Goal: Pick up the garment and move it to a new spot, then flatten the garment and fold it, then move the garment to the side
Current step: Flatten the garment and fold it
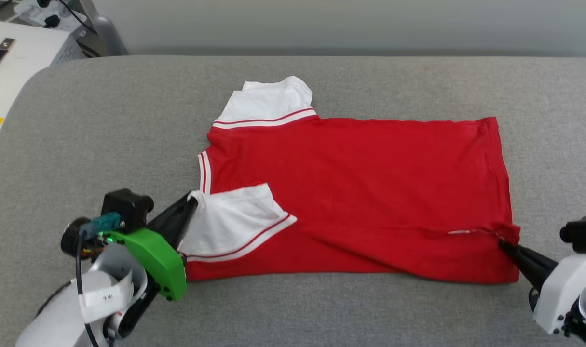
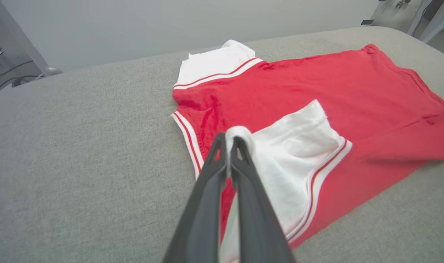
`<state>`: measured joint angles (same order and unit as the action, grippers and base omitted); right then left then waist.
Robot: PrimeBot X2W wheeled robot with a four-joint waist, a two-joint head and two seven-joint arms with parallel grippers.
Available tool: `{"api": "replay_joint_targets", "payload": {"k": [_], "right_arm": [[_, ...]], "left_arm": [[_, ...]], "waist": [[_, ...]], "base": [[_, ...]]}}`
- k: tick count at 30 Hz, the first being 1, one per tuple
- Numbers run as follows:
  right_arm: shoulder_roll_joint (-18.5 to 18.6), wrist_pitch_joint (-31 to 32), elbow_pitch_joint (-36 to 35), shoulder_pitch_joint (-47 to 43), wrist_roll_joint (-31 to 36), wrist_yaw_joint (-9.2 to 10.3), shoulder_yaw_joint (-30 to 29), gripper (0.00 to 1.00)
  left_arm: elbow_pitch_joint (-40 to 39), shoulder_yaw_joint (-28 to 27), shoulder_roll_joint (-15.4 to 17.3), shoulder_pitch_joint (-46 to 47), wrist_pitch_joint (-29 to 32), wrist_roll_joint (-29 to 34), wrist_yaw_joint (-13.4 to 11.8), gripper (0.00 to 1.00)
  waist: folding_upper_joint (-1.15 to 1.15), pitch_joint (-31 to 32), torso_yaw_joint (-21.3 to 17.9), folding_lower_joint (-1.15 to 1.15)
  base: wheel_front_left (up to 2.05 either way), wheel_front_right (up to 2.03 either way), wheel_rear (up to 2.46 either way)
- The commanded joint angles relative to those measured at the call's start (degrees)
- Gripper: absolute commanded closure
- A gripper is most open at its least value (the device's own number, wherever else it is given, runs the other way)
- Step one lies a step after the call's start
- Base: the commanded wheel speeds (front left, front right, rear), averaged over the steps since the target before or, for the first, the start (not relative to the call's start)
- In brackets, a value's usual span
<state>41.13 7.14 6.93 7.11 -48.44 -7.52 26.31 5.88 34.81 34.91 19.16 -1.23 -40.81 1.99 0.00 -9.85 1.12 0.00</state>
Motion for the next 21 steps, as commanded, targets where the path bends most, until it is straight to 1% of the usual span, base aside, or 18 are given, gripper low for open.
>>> {"api": "replay_joint_targets", "payload": {"k": [1, 6, 10, 18, 21], "right_arm": [[-0.41, 0.63, -0.09, 2.65, 0.45, 0.03, -0.31, 1.0], [-1.23, 2.2, 2.08, 8.73, 1.29, 0.03, 0.69, 1.0], [-2.27, 2.7, 5.09, 13.34, 1.93, 0.03, 2.36, 1.0], [-4.18, 2.1, 12.71, 18.73, 1.7, 0.03, 6.23, 1.0], [-4.59, 1.67, 14.6, 19.61, 1.19, 0.03, 8.12, 1.0]], "left_arm": [[1.62, -0.17, -0.48, 2.74, 0.33, 0.15, 0.98, 1.0], [8.41, 1.11, -1.55, 8.87, 1.12, 0.71, 3.38, 1.0], [14.26, 2.83, -2.89, 11.97, 1.34, 0.64, 4.5, 1.0], [26.46, 7.42, -5.2, 14.8, -0.39, -1.08, 5.43, 1.0], [28.67, 9.97, -6.21, 15.01, -1.28, -2.59, 5.46, 1.0]], "waist": [[0.0, -3.11, -1.75, 0.0], [0.0, -6.26, -2.54, 0.0], [0.0, -8.05, -2.59, 0.0], [0.0, -9.45, -2.47, 0.0], [0.0, -9.59, -2.59, 0.0]], "base": [[0.0, 0.0, 0.0], [0.0, 0.0, 0.0], [0.0, 0.0, 0.0], [0.0, 0.0, 0.0], [0.0, 0.0, 0.0]]}}
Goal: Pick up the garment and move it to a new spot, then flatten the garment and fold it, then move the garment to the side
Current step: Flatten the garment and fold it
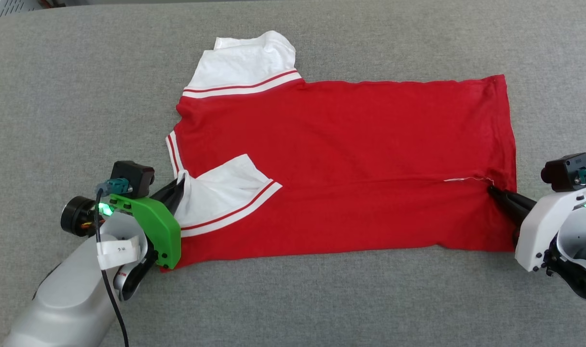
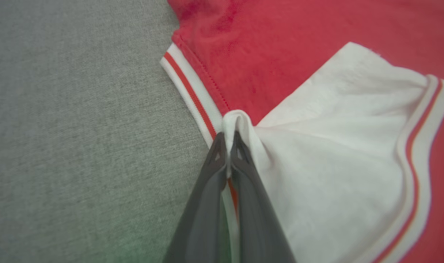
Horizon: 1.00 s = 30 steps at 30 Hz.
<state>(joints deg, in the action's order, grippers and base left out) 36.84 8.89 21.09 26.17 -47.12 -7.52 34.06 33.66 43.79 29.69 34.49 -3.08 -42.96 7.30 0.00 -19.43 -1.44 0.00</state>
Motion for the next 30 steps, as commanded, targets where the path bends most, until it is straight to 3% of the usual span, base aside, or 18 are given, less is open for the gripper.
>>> {"api": "replay_joint_targets", "payload": {"k": [1, 5, 6, 7, 8, 9, 15, 21, 25, 30], "right_arm": [[-0.41, -0.4, 1.07, 0.84, -0.4, 0.03, 0.91, 1.0], [-0.66, -1.72, 2.81, 1.52, -1.32, 0.03, 2.5, 1.0], [-0.67, -2.25, 3.08, 1.61, -1.59, 0.03, 2.81, 0.8], [-0.66, -2.74, 3.18, 1.71, -1.75, 0.03, 3.06, 0.75], [-0.57, -3.43, 3.2, 1.81, -1.77, 0.03, 3.27, 0.2], [-0.41, -4.41, 3.25, 1.88, -1.83, 0.03, 3.39, 0.0], [1.19, -8.89, 1.93, 0.16, -3.03, 0.03, 2.73, 0.0], [3.1, -11.28, -1.45, -4.48, -3.57, 0.03, 0.1, 0.0], [3.58, -11.2, -3.63, -7.16, -3.01, 0.03, -2.01, 0.0], [3.03, -9.92, -5.69, -9.52, -1.64, 0.03, -4.54, 0.0]], "left_arm": [[1.56, 1.91, -1.19, -0.15, 0.09, -0.97, 0.16, 1.0], [3.92, 4.68, -1.46, 0.66, -1.6, -2.85, 0.17, 1.0], [5.17, 4.74, -1.38, 1.04, -2.62, -2.81, 0.17, 1.0], [6.14, 4.75, -1.43, 1.22, -3.32, -2.92, 0.17, 0.79], [6.87, 4.92, -1.49, 1.31, -3.84, -3.08, 0.17, 0.15], [7.43, 5.16, -1.5, 1.48, -4.64, -3.25, 0.18, 0.0], [7.44, 4.58, -0.31, 3.17, -9.16, -3.76, 0.18, 0.0], [3.66, 4.15, 1.52, 5.37, -8.55, -3.76, -0.03, 0.0], [0.24, 4.29, 2.62, 6.84, -3.26, -5.17, -0.03, 0.0], [-3.69, 5.65, 4.71, 8.75, 8.55, -7.97, 0.0, 0.0]], "waist": [[0.0, 0.01, -0.04, 0.0], [0.0, 0.6, 0.06, 0.0], [0.0, 0.93, 0.08, 0.0], [0.0, 1.29, 0.04, 0.0], [0.0, 1.68, 0.03, 0.0], [0.0, 2.22, 0.09, 0.0], [0.0, 5.69, 1.2, 0.0], [0.0, 9.06, 2.72, 0.0], [0.0, 10.4, 3.3, 0.0], [0.0, 11.39, 3.54, 0.0]], "base": [[0.0, 0.0, 0.0], [0.0, 0.0, 0.0], [0.0, 0.0, 0.0], [0.0, 0.0, 0.0], [0.0, 0.0, 0.0], [0.0, 0.0, 0.0], [0.0, 0.0, 0.0], [0.0, 0.0, 0.0], [0.0, 0.0, 0.0], [0.0, 0.0, 0.0]]}}
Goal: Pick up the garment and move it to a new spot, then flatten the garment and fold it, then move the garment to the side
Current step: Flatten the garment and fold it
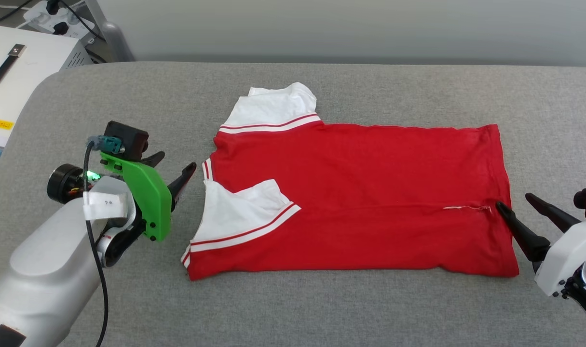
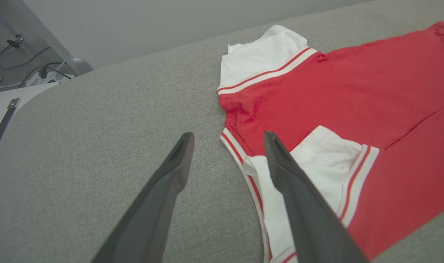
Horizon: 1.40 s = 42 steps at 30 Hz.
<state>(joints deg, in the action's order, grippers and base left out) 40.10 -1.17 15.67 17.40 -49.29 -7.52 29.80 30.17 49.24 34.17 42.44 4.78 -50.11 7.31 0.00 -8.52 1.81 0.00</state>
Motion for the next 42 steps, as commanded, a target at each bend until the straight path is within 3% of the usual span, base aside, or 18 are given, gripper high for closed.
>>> {"api": "replay_joint_targets", "payload": {"k": [1, 6, 12, 32, 33, 35, 42], "right_arm": [[-0.41, 0.38, -0.52, -1.14, 0.83, 0.03, -0.73, 0.0], [-1.61, 1.74, -1.8, -2.99, 2.46, 0.03, -2.96, 0.0], [-3.07, 3.61, -3.25, -4.08, 3.75, 0.03, -4.8, 0.0], [-5.24, 6.02, -3.99, -1.51, 5.54, 0.03, -5.73, 0.0], [-5.1, 6.09, -4.05, -1.32, 5.68, 0.03, -5.75, 0.0], [-4.7, 6.1, -4.34, -0.94, 6.02, 0.03, -5.97, 0.0], [-1.32, 8.88, -6.93, 0.1, 7.27, 0.03, -7.72, 0.0]], "left_arm": [[-0.74, 0.48, 0.42, 0.93, 3.34, -1.82, 0.0, 0.0], [-3.31, 2.43, 1.79, 1.61, 16.07, -6.02, 0.04, 0.0], [-3.32, 4.29, 1.85, 0.23, 24.16, -9.51, 0.06, 0.0], [4.23, 11.81, -2.22, -5.14, 27.47, -11.1, 0.16, 0.0], [4.42, 12.13, -2.17, -5.16, 27.03, -11.02, 0.16, 0.52], [4.76, 12.35, -1.94, -5.04, 25.56, -10.82, 0.16, 1.0], [2.53, 12.68, 0.35, -3.51, 19.25, -8.92, 0.17, 1.0]], "waist": [[0.0, 0.67, 0.33, 0.0], [0.0, 1.01, 0.24, 0.0], [0.0, 0.22, -0.39, 0.0], [0.0, -5.07, -2.76, 0.0], [0.0, -5.08, -2.83, 0.0], [0.0, -4.91, -2.85, 0.0], [0.0, -2.99, -2.3, 0.0]], "base": [[0.0, 0.0, 0.0], [0.0, 0.0, 0.0], [0.0, 0.0, 0.0], [0.0, 0.0, 0.0], [0.0, 0.0, 0.0], [0.0, 0.0, 0.0], [0.0, 0.0, 0.0]]}}
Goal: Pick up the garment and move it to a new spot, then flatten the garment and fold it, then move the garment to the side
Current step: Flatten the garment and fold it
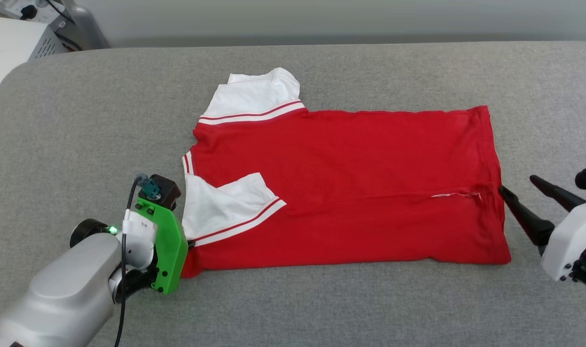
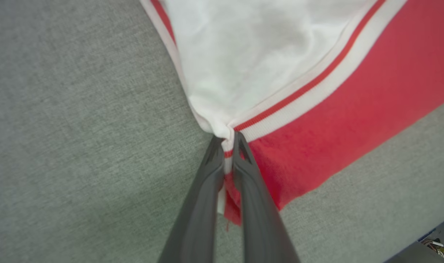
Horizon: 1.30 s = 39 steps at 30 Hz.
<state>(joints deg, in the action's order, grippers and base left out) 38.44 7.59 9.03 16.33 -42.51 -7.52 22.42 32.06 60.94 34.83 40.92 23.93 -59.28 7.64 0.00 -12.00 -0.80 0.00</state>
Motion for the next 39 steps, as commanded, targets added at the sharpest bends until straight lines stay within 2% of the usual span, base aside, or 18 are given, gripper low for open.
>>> {"api": "replay_joint_targets", "payload": {"k": [1, 6, 9, 13, 17, 22, 28, 36, 37, 38, 39], "right_arm": [[1.16, 1.36, -0.88, 1.29, 0.65, 0.03, -0.74, 0.0], [5.09, 9.83, -3.82, 1.63, -0.02, 0.03, -2.26, 0.0], [6.58, 18.03, -4.71, 1.24, -2.16, 0.03, -3.0, 0.0], [7.03, 26.29, -5.22, 0.66, -2.62, 0.03, -4.39, 0.0], [4.96, 30.84, -5.05, -0.07, -2.99, 0.03, -5.55, 0.0], [1.94, 32.85, -2.82, -0.71, -1.73, 0.03, -5.2, 0.0], [-1.78, 31.09, 2.71, -1.13, -0.89, 0.03, -5.12, 0.0], [-3.62, 30.21, 9.04, -3.14, -1.26, 0.03, -0.43, 0.0], [-3.71, 29.6, 9.15, -3.11, -1.58, 0.03, -0.23, 0.06], [-3.71, 28.64, 9.23, -2.97, -1.84, 0.03, -0.08, 1.0], [-3.53, 27.95, 9.24, -2.82, -1.94, 0.03, 0.14, 1.0]], "left_arm": [[-0.08, 0.54, 0.08, -1.74, -1.03, 0.15, -0.16, 1.0], [-4.32, -0.83, 1.91, -0.97, -4.31, 0.42, -0.2, 1.0], [-7.55, -1.35, 2.89, -1.14, -5.28, 0.56, -0.8, 1.0], [-11.45, -1.39, 3.99, -1.48, -5.51, 1.14, -2.13, 1.0], [-14.12, -1.35, 4.6, -1.65, -5.52, 1.65, -3.34, 1.0], [-15.65, -1.34, 4.89, -1.5, -5.75, 2.14, -4.03, 1.0], [-15.48, -1.03, 4.39, -1.09, -6.13, 2.76, -4.08, 1.0], [-14.24, -0.32, 3.37, -1.93, -6.85, 2.99, -4.21, 1.0], [-14.01, -0.33, 3.29, -2.11, -6.97, 2.82, -4.19, 1.0], [-13.72, -0.37, 3.25, -2.36, -7.17, 2.63, -4.15, 1.0], [-13.49, -0.4, 3.23, -2.59, -7.35, 2.47, -4.14, 1.0]], "waist": [[0.0, 0.74, 0.49, 0.0], [0.0, 1.55, 1.15, 0.0], [0.0, 1.72, 1.5, 0.0], [0.0, 1.28, 2.0, 0.0], [0.0, 0.51, 2.5, 0.0], [0.0, -0.7, 3.06, 0.0], [0.0, -2.4, 4.08, 0.0], [0.0, -3.11, 4.52, 0.0], [0.0, -3.02, 4.44, 0.0], [0.0, -2.82, 4.31, 0.0], [0.0, -2.58, 4.18, 0.0]], "base": [[0.0, 0.0, 0.0], [0.0, 0.0, 0.0], [0.0, 0.0, 0.0], [0.0, 0.0, 0.0], [0.0, 0.0, 0.0], [0.0, 0.0, 0.0], [0.0, 0.0, 0.0], [0.0, 0.0, 0.0], [0.0, 0.0, 0.0], [0.0, 0.0, 0.0], [0.0, 0.0, 0.0]]}}
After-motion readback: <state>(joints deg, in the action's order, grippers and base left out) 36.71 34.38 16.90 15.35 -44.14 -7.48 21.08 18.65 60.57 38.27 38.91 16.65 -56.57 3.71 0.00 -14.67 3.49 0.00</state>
